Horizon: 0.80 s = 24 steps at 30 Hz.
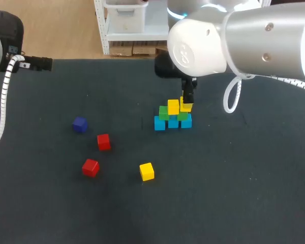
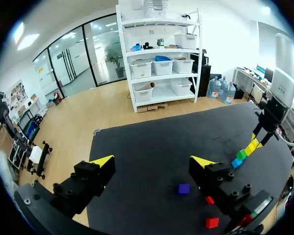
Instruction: Place the blue cubes, place green cubes on the blue cubes, place the yellow cubes on the green cubes, then place the red cubes on the yellow cubes, and place purple cube on the red cubes.
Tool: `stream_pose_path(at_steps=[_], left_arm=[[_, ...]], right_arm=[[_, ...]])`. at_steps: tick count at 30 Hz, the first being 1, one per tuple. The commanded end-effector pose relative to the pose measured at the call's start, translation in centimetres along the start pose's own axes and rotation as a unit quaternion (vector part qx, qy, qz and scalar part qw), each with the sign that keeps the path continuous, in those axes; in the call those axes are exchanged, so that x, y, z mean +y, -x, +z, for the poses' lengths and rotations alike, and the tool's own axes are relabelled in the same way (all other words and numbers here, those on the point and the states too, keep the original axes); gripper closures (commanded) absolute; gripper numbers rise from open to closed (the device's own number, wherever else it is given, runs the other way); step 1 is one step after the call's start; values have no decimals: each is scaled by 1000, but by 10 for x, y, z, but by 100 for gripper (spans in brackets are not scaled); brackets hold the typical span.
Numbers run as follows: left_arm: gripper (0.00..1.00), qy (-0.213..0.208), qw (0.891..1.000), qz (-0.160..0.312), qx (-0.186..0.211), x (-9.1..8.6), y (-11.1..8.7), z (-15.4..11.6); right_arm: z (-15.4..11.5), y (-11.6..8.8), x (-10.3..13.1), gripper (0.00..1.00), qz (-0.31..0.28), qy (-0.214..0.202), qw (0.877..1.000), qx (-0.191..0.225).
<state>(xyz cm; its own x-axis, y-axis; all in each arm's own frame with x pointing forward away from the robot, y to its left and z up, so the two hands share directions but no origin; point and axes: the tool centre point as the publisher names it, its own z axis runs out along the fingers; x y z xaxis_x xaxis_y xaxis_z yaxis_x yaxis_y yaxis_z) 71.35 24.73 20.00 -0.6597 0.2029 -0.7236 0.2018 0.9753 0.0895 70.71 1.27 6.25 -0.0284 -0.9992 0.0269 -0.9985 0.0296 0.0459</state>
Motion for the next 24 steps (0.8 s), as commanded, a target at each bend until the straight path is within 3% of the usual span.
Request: stream_pose_path(at_steps=[1, 24], left_arm=[[0, -4, 1000, 1, 1, 2, 1, 0], [0, -4, 1000, 1, 1, 2, 1, 0]], right_arm=[[0, 1, -2, 100, -1, 2, 1000, 1], [5, 3, -3, 100, 2, 4, 1000, -1]])
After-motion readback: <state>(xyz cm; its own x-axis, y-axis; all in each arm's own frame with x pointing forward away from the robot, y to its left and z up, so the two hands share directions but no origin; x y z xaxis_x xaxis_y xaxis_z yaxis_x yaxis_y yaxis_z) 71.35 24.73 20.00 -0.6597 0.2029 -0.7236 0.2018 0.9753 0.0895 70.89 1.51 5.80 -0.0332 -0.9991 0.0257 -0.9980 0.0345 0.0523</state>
